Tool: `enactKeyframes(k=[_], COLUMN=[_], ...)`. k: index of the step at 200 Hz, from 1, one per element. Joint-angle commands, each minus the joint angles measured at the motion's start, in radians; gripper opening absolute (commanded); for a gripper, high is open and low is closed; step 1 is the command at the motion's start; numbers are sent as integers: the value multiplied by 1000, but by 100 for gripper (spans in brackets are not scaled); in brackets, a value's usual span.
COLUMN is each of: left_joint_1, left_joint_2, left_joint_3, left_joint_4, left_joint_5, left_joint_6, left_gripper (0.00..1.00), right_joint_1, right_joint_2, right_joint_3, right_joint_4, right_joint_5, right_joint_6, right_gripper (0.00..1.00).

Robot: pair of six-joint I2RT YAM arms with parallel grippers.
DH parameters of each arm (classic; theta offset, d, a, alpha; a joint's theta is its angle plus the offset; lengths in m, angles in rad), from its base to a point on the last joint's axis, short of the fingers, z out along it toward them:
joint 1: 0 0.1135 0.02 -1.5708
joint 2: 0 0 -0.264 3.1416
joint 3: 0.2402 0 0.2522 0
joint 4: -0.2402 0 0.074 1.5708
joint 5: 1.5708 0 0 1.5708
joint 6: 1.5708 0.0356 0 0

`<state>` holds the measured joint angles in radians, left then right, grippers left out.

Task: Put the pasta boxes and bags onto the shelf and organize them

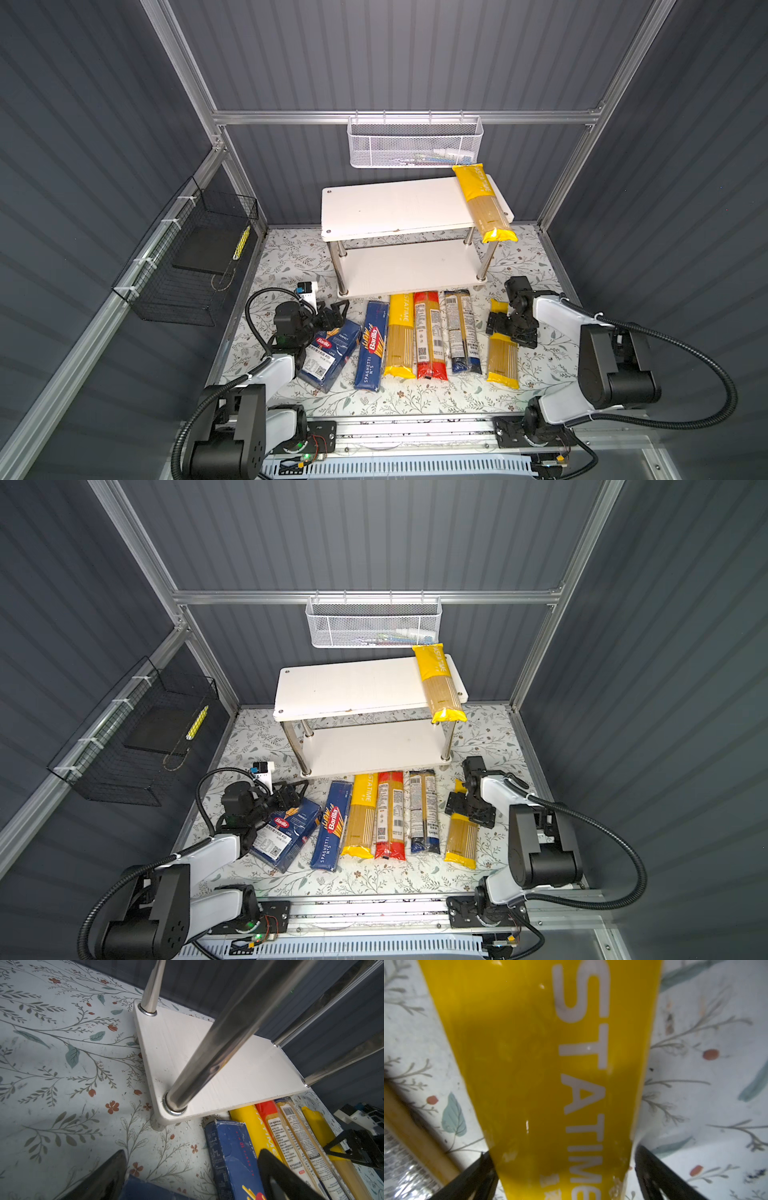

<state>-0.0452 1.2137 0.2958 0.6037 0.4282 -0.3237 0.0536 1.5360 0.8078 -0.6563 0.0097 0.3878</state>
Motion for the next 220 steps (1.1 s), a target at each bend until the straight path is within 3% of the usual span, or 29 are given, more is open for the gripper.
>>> enactKeyframes(k=[1, 71, 220], left_joint_1=[-5, -5, -14], left_joint_2=[24, 57, 78], left_joint_3=[-28, -55, -55], left_joint_4=[24, 89, 113], left_joint_5=[-13, -29, -22], left_joint_6=[-42, -61, -60], left_gripper=[99, 99, 99], right_joint_1=[4, 5, 8], right_joint_2=[15, 30, 58], right_joint_3=[11, -3, 0], right_joint_4=[-26, -5, 0], right_joint_5=[-5, -42, -70], right_joint_6=[-15, -30, -36], right_gripper=[99, 99, 71])
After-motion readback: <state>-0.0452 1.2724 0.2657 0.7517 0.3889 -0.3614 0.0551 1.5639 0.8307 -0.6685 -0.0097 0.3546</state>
